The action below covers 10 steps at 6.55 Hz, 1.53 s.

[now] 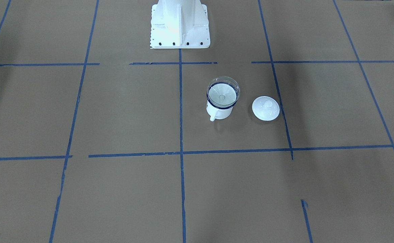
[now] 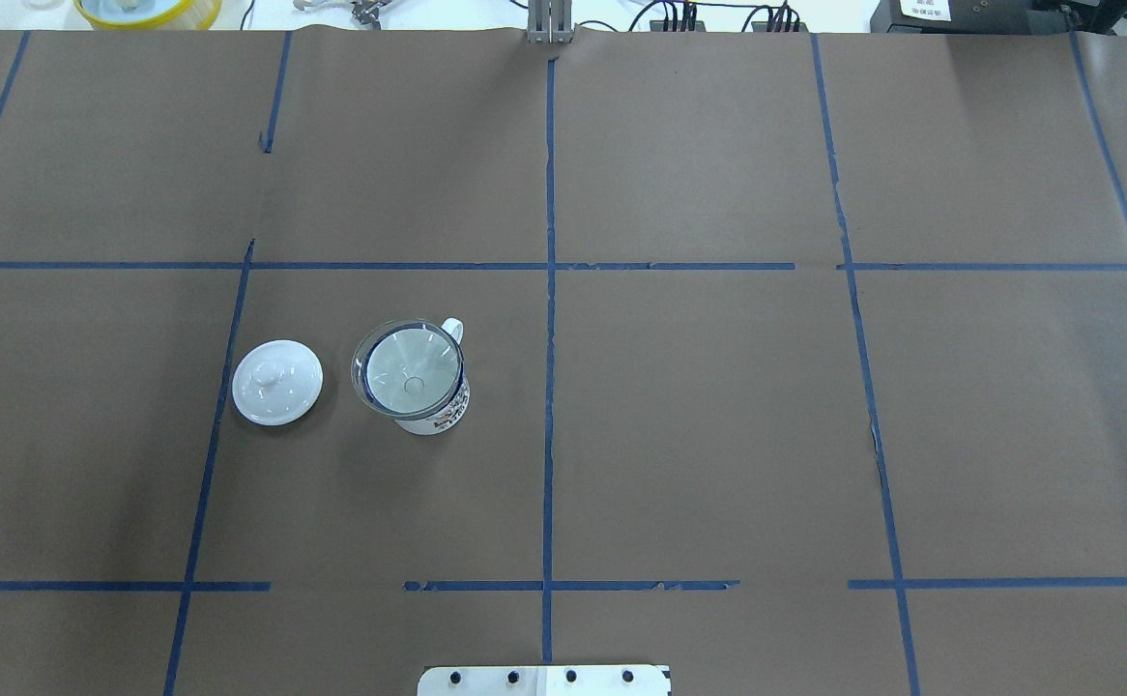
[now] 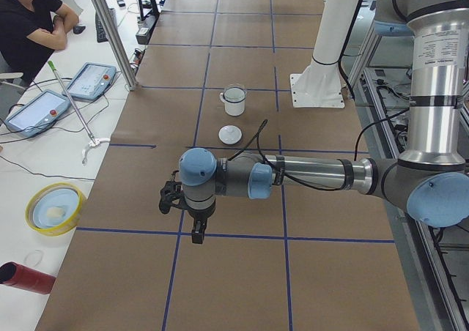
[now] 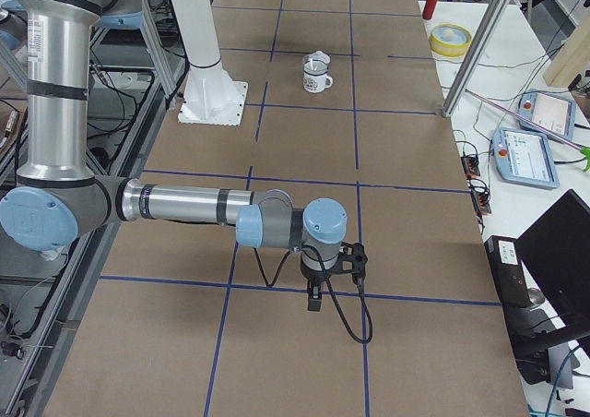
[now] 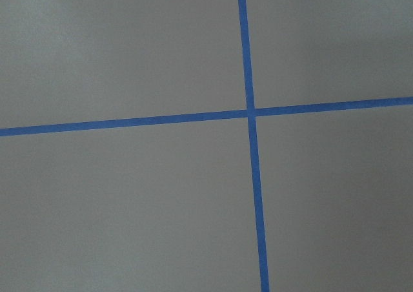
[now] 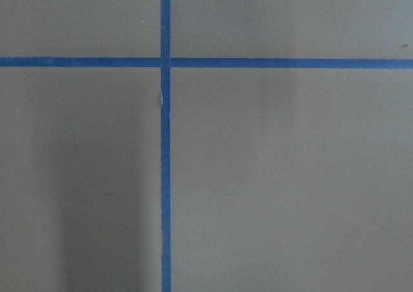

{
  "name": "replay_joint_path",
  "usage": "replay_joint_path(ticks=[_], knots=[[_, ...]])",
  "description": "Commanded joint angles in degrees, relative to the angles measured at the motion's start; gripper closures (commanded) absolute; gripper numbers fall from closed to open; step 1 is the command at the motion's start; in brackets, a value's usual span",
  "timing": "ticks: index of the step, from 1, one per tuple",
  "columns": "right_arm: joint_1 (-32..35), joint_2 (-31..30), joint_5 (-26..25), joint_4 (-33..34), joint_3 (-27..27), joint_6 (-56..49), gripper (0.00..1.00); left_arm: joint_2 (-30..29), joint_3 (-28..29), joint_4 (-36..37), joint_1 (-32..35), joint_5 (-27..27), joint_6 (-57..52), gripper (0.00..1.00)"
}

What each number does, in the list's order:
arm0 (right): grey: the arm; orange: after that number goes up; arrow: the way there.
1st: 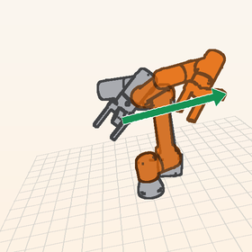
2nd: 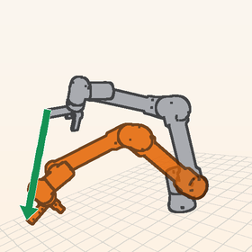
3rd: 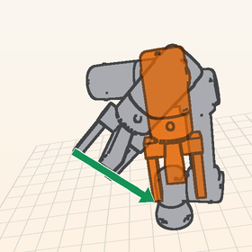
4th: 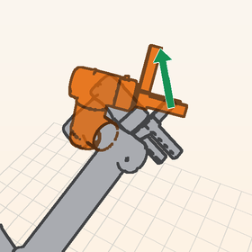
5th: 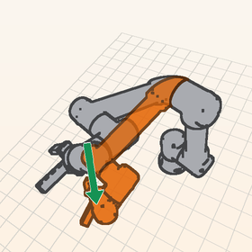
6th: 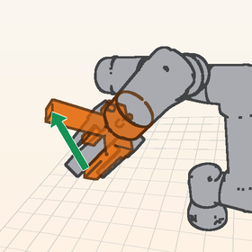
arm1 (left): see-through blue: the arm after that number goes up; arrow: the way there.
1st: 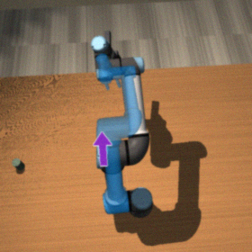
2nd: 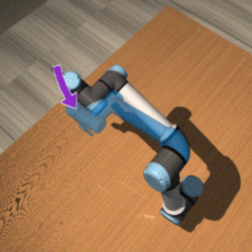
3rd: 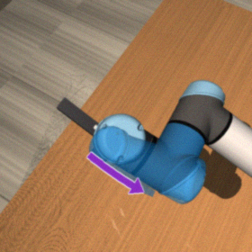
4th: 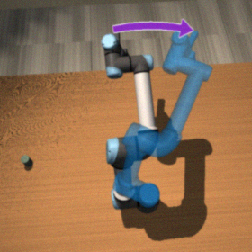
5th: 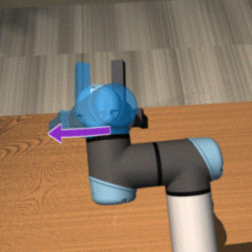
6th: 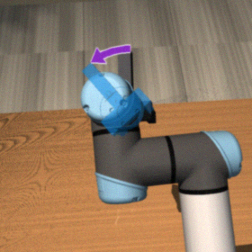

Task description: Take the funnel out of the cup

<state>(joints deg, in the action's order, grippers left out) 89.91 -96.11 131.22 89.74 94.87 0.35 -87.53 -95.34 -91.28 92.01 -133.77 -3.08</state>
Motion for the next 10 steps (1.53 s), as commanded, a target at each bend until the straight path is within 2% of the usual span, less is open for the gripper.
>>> replay_joint_path(ticks=[1, 4, 5, 6, 7, 9, 10], knots=[[0.0, 0.0, 0.0, 0.0, 0.0, 0.0, 0.0, -0.1, 0.1, 0.0, -0.1, 0.0, 0.0, 0.0], [0.0, 0.0, 0.0, 0.0, 0.0, 0.0, 0.0, -2.6, -0.5, -1.4, -0.1, 0.5, 0.1, 0.0], [0.0, 0.0, 0.0, 0.0, 0.0, 0.0, 0.0, -6.4, -0.4, -2.0, -0.3, 1.5, 0.9, 0.0], [0.0, 0.0, 0.0, 0.0, 0.0, 0.0, 0.0, -10.2, -1.3, -1.5, -0.6, 5.1, 2.9, 0.0], [0.0, 0.0, 0.0, 0.0, 0.0, 0.0, 0.0, -10.6, -7.0, -1.3, -2.8, 5.2, 9.3, 0.0], [0.0, 0.0, 0.0, 0.0, 0.0, 0.0, 0.0, -11.1, -17.5, -1.4, -16.2, 5.7, 26.6, 0.0], [0.0, 0.0, 0.0, 0.0, 0.0, 0.0, 0.0, -11.5, -21.8, -1.4, -21.2, 7.9, 34.1, 0.0]])
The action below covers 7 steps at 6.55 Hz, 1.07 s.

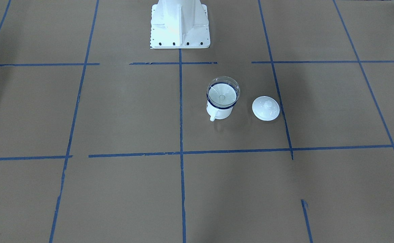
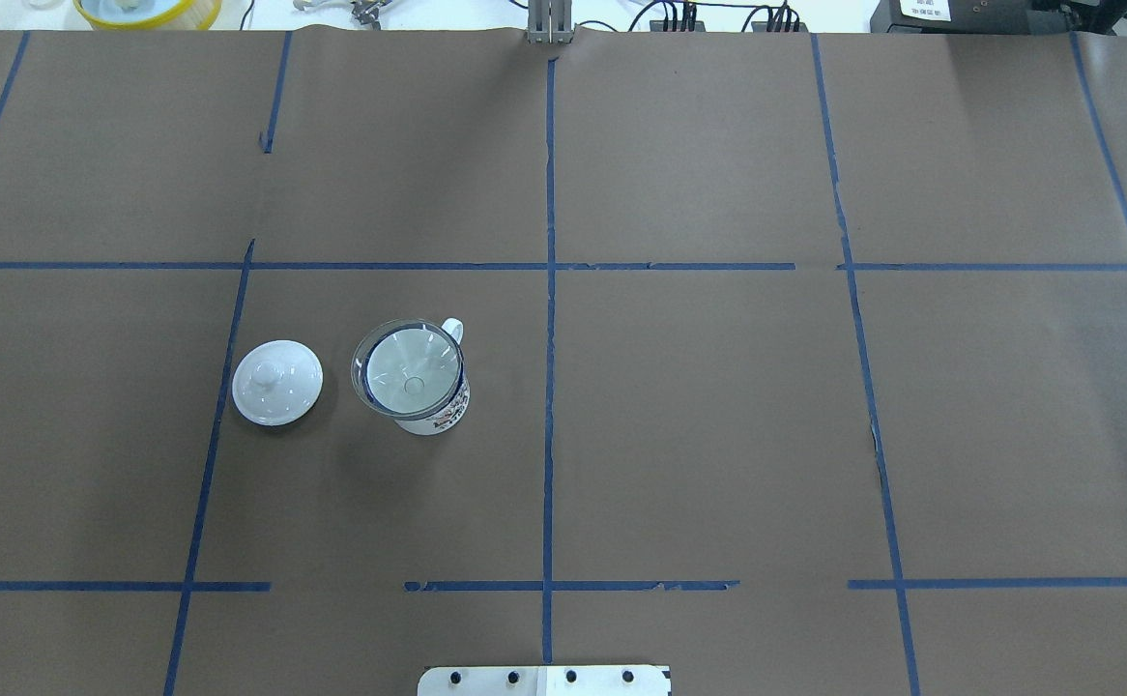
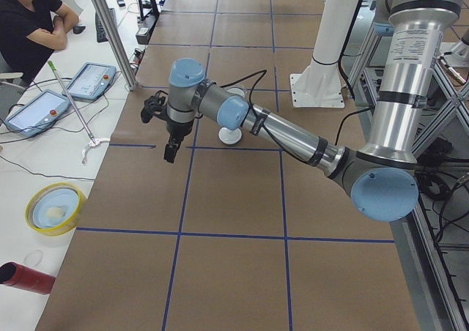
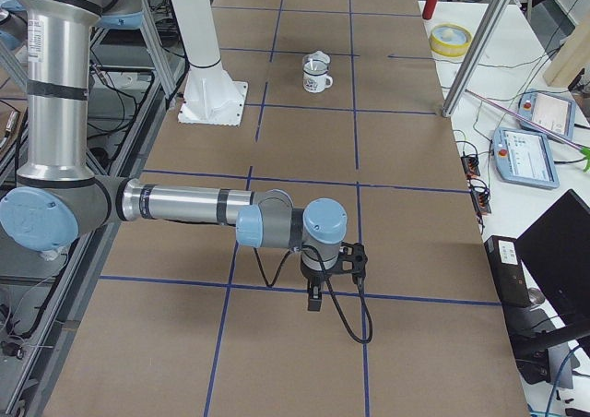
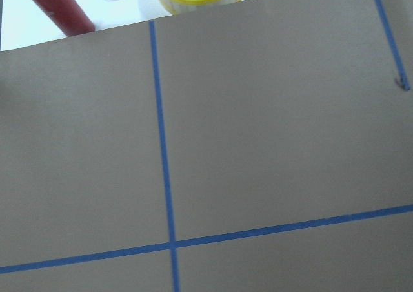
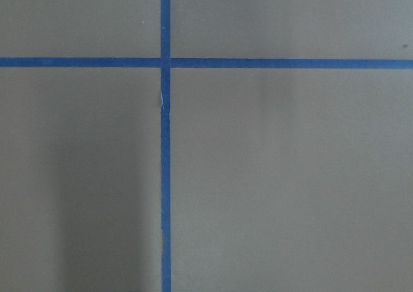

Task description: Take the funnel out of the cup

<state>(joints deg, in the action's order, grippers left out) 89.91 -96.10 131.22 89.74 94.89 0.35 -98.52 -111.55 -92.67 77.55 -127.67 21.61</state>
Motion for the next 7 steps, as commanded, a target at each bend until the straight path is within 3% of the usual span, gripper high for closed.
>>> replay_joint_path(ticks=[1, 3, 4, 5, 6, 7], knots=[[0.0, 0.0, 0.0, 0.0, 0.0, 0.0, 0.0, -2.7, -6.0, 0.1, -10.8, 3.9, 10.4, 0.0], [0.0, 0.0, 0.0, 0.0, -0.1, 0.0, 0.0, -6.3, -3.2, 0.5, -20.4, 8.1, 11.0, 0.0], [0.0, 0.0, 0.0, 0.0, 0.0, 0.0, 0.0, -9.0, 0.1, 0.5, -21.6, 8.1, 11.0, 0.0], [0.0, 0.0, 0.0, 0.0, -0.1, 0.0, 0.0, -9.3, 1.1, 0.6, -26.9, 8.2, 13.0, 0.0], [0.0, 0.0, 0.0, 0.0, -0.1, 0.0, 0.0, -10.8, 3.5, 0.4, -31.9, 9.1, 22.7, 0.0], [0.0, 0.0, 0.0, 0.0, -0.1, 0.0, 0.0, -11.6, 5.1, 0.1, -35.8, 13.6, 28.9, 0.0]])
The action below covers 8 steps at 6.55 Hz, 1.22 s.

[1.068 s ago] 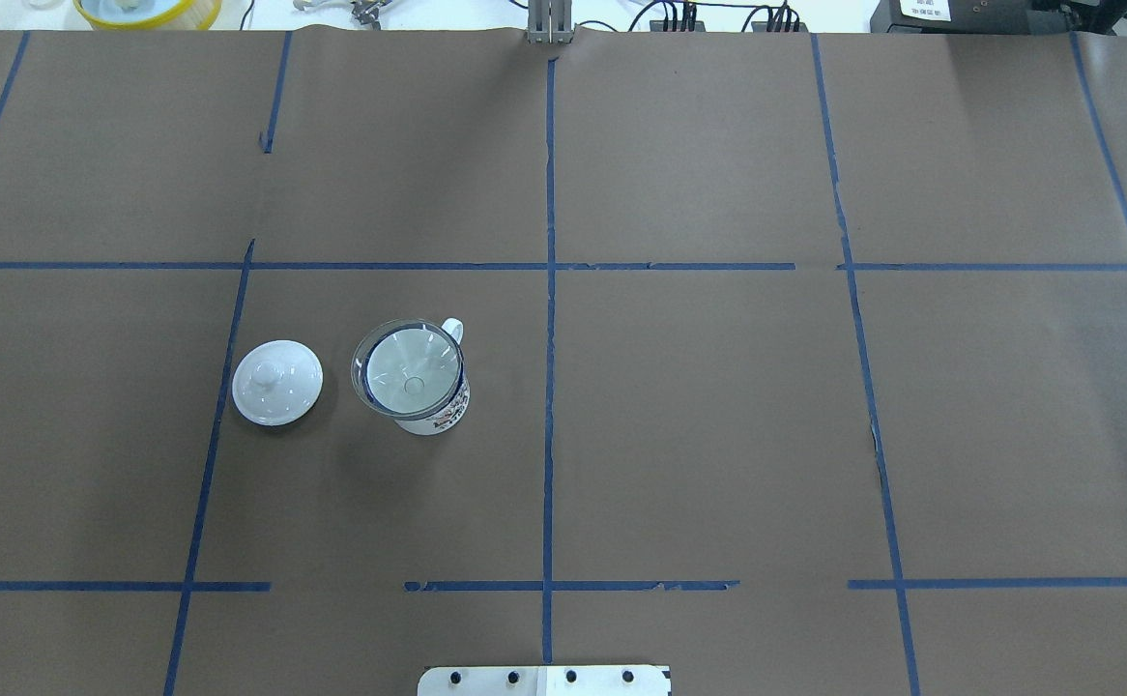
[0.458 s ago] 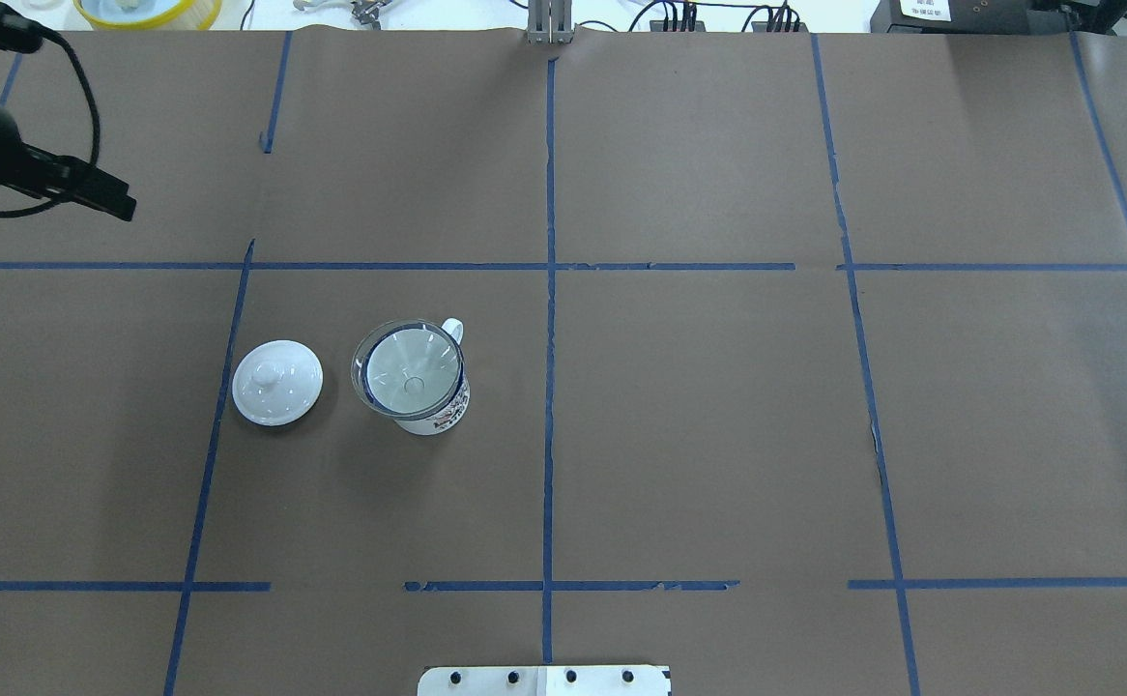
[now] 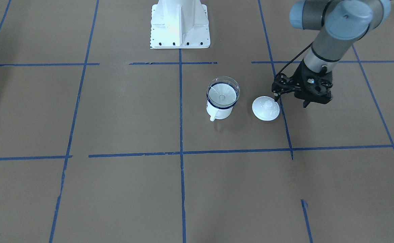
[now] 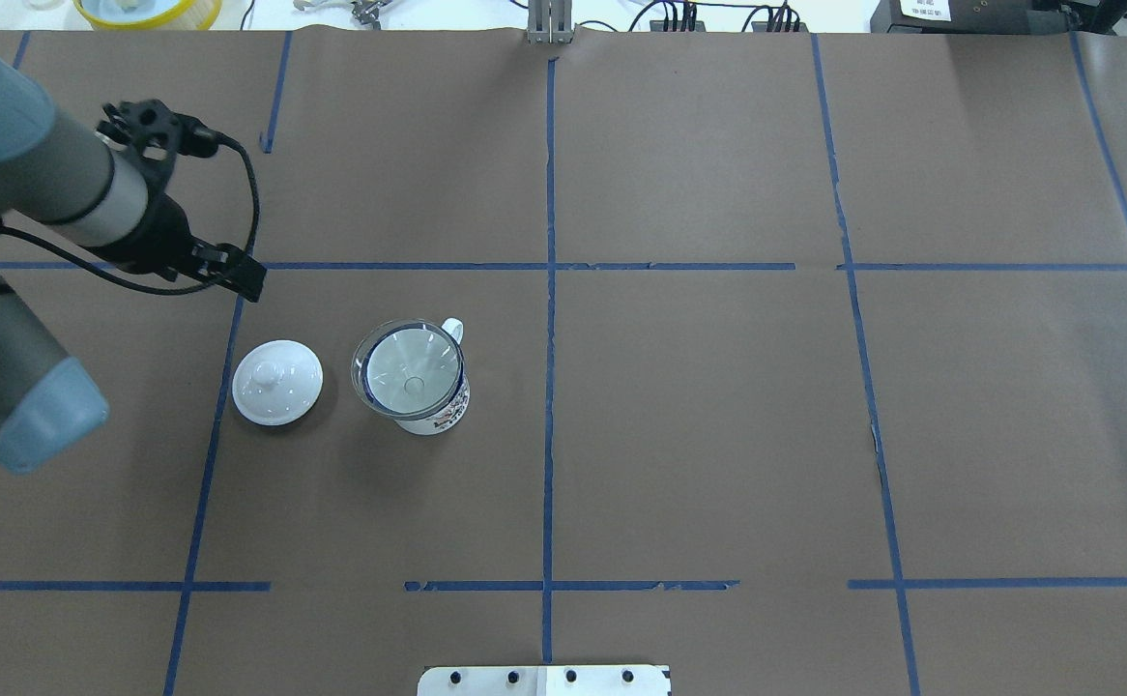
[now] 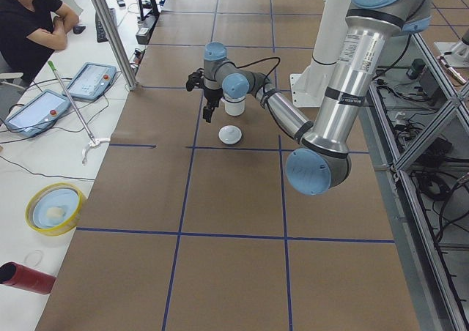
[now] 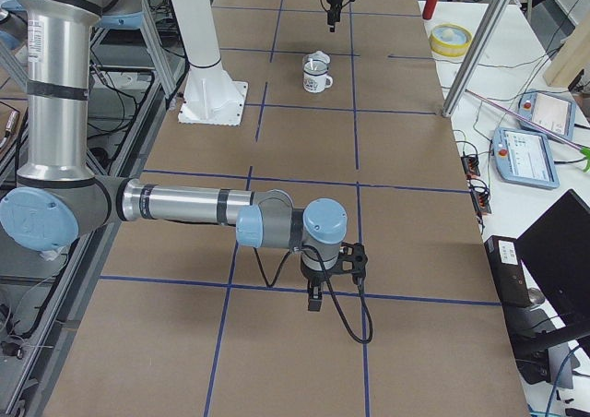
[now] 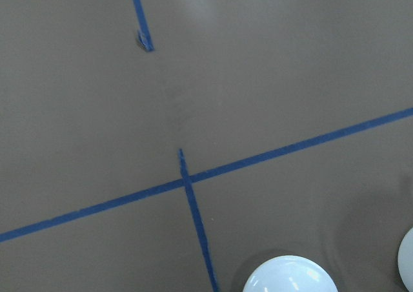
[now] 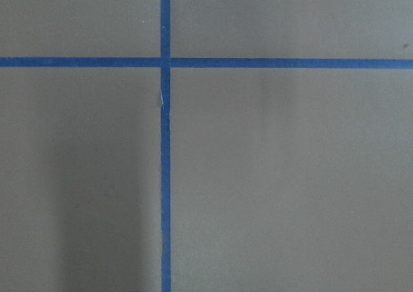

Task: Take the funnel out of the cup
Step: 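Move the left gripper over the round white lid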

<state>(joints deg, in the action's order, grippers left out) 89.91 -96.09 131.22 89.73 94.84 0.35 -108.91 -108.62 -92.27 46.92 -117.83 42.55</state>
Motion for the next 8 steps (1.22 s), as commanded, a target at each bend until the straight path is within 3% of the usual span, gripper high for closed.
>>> replay_joint_path(ticks=[1, 5, 7, 8], knots=[[0.0, 0.0, 0.0, 0.0, 0.1, 0.0, 0.0, -1.0, 3.0, -0.7, -6.1, 4.1, 8.4, 0.0], [0.0, -0.1, 0.0, 0.0, 0.1, 0.0, 0.0, -0.3, 5.0, -1.8, -6.4, 4.3, 8.7, 0.0], [0.0, -0.1, 0.0, 0.0, 0.0, 0.0, 0.0, 2.9, 7.2, -10.3, -6.4, 4.1, 10.3, 0.0], [0.0, -0.1, 0.0, 0.0, 0.0, 0.0, 0.0, 2.9, 7.2, -11.0, -6.4, 4.1, 11.5, 0.0]])
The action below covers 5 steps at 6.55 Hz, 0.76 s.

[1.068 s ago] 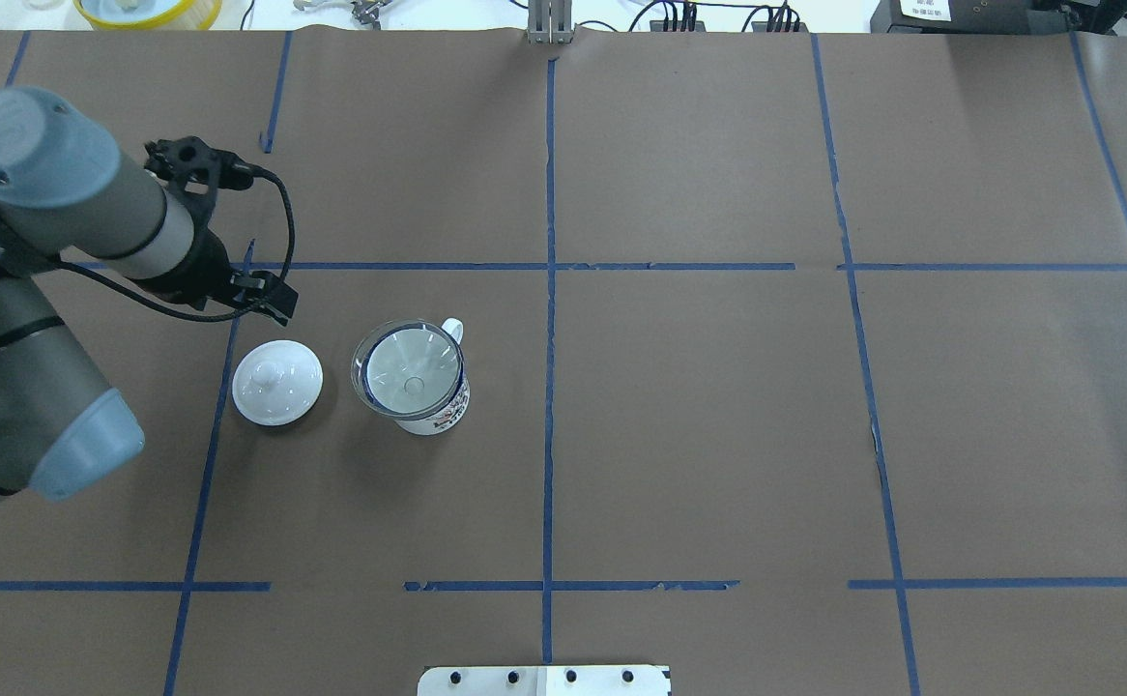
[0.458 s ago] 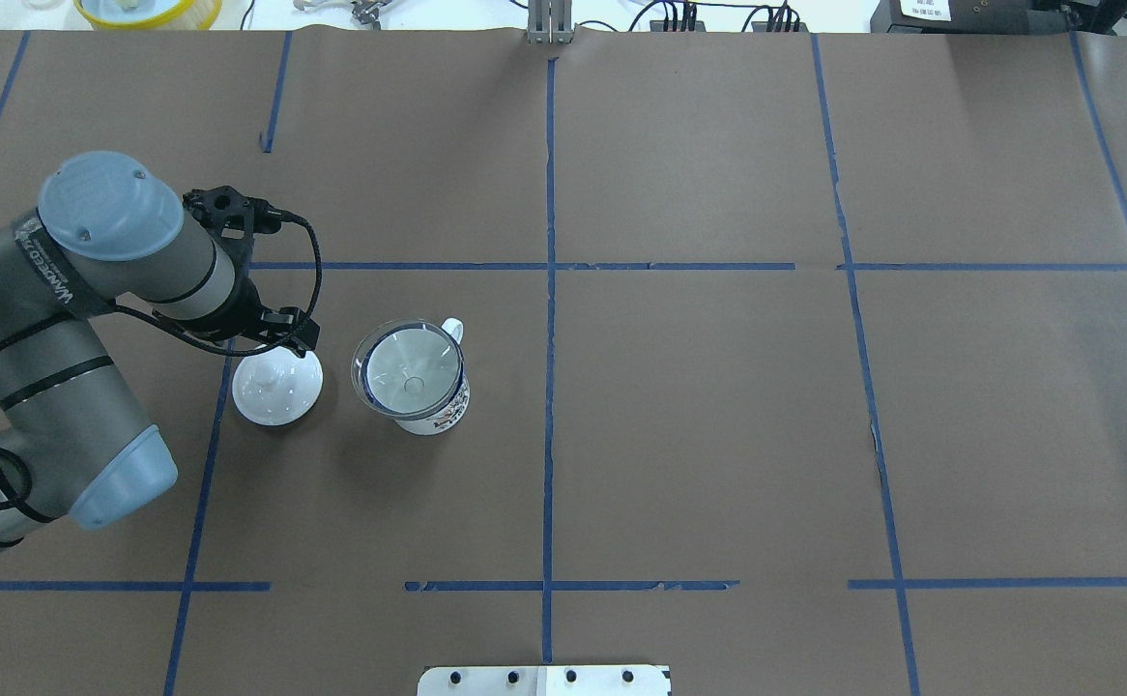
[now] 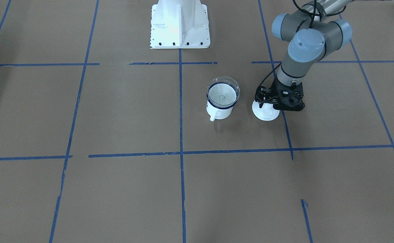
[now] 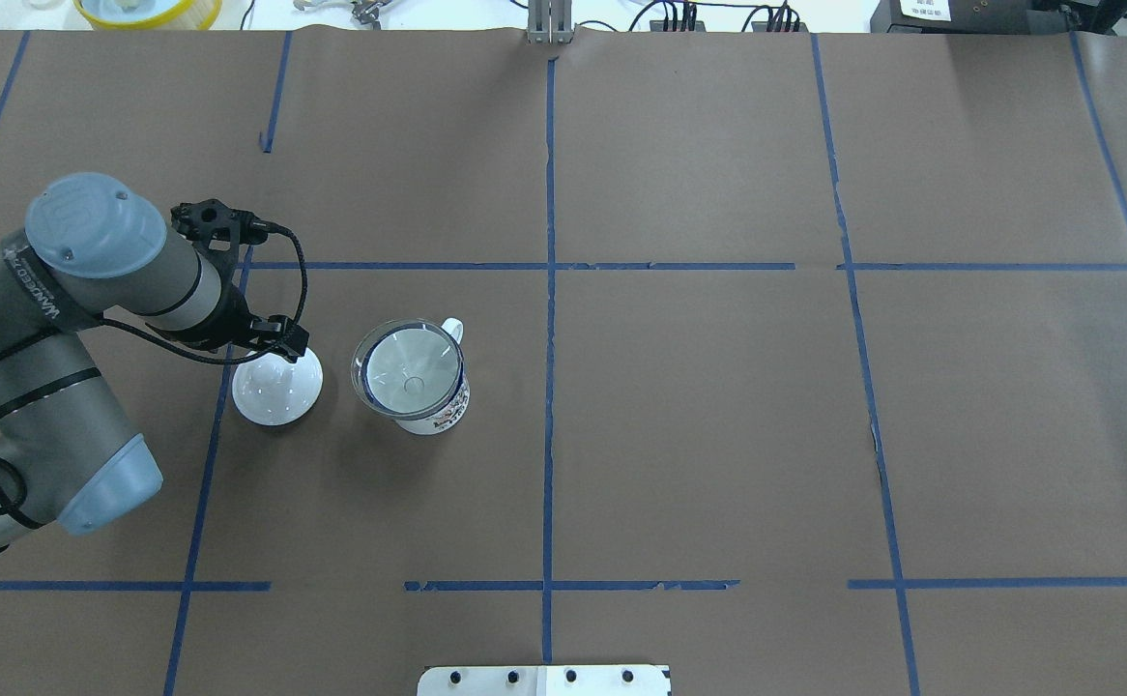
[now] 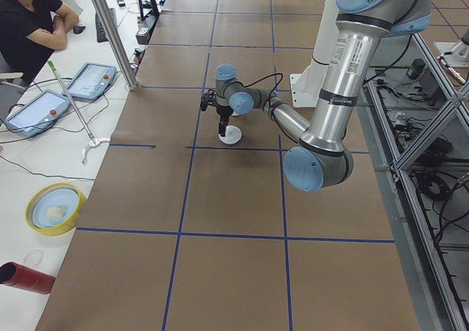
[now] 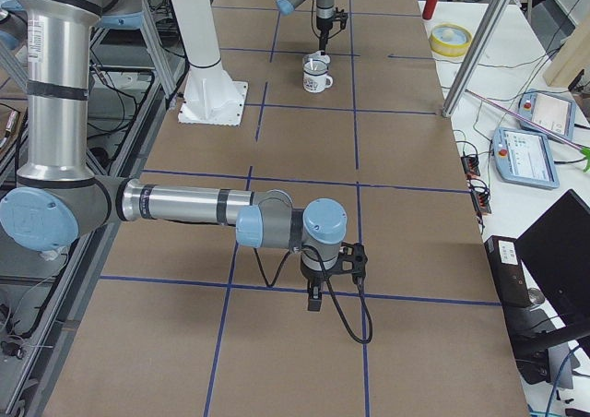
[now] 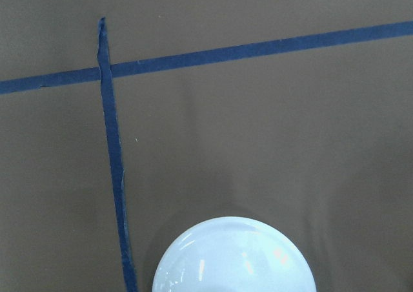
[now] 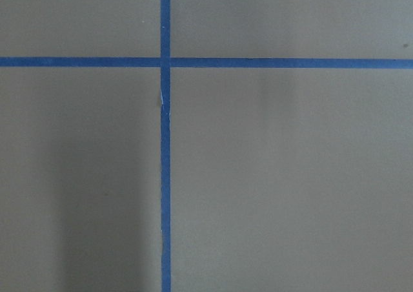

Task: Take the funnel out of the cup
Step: 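Move the left gripper over the round white lid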

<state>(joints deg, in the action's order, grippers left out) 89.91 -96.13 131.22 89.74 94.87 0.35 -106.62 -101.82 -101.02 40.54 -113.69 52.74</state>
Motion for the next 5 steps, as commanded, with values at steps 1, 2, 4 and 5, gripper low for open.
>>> replay_joint_path(ticks=[1, 2, 4, 5], knots=[[0.0, 0.0, 0.0, 0.0, 0.0, 0.0, 0.0, 0.5, 0.4, -2.2, -0.2, 0.1, 2.2, 0.0], [0.0, 0.1, 0.0, 0.0, 0.0, 0.0, 0.0, 0.5, 0.4, -2.2, -1.4, 0.1, 2.8, 0.01], [0.0, 0.0, 0.0, 0.0, 0.0, 0.0, 0.0, 0.4, 0.2, -2.1, -2.0, 0.1, 3.8, 0.15], [0.0, 0.0, 0.0, 0.0, 0.0, 0.0, 0.0, 0.4, 0.0, -2.1, -2.0, 0.1, 3.8, 0.18]])
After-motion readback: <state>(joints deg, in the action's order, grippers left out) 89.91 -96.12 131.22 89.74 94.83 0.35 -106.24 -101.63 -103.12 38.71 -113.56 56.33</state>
